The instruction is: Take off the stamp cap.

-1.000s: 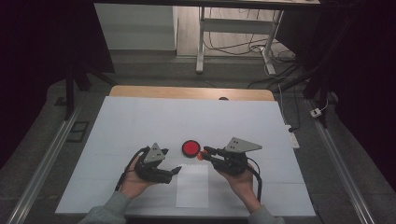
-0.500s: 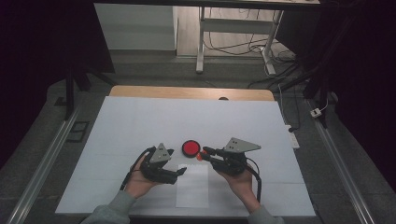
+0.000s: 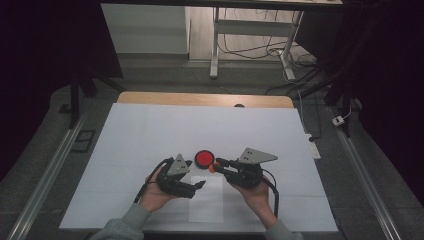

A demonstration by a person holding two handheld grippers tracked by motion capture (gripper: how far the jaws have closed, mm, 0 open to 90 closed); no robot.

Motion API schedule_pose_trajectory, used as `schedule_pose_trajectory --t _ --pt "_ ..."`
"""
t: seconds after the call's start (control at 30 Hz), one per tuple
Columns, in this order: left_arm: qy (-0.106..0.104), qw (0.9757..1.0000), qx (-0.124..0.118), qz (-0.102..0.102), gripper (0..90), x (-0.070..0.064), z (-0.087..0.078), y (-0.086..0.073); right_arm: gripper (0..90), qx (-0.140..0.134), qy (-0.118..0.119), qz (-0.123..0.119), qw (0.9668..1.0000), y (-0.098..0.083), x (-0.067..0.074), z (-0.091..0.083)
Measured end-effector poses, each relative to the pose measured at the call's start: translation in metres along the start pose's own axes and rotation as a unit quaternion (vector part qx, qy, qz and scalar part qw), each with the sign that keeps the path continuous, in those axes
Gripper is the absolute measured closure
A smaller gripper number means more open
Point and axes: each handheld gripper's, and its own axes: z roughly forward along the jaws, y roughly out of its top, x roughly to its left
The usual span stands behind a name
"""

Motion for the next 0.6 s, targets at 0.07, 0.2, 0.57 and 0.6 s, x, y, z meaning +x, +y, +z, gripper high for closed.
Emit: schedule_pose_trajectory --t 0.07,0.2,0.57,0.6 --pt "0.000 1.0000 0.000 0.001 20.0 -0.001 0.001 0.001 72.5 0.000 0.000 0.001 1.0000 0.000 0.000 0.000" --pt "-0.002 1.0000 -0.002 0.003 20.0 -0.002 0.003 0.003 72.5 0.000 0.000 0.000 1.0000 0.000 0.000 0.000" --pt "-0.002 0.9999 -0.002 0.013 20.6 -0.010 0.008 0.009 72.6 -0.003 0.001 0.001 1.0000 0.001 0.001 -0.001" --pt "-0.002 0.9999 -0.004 0.015 20.6 -0.011 0.009 0.010 72.6 -0.003 0.001 0.001 1.0000 0.001 0.001 -0.001"
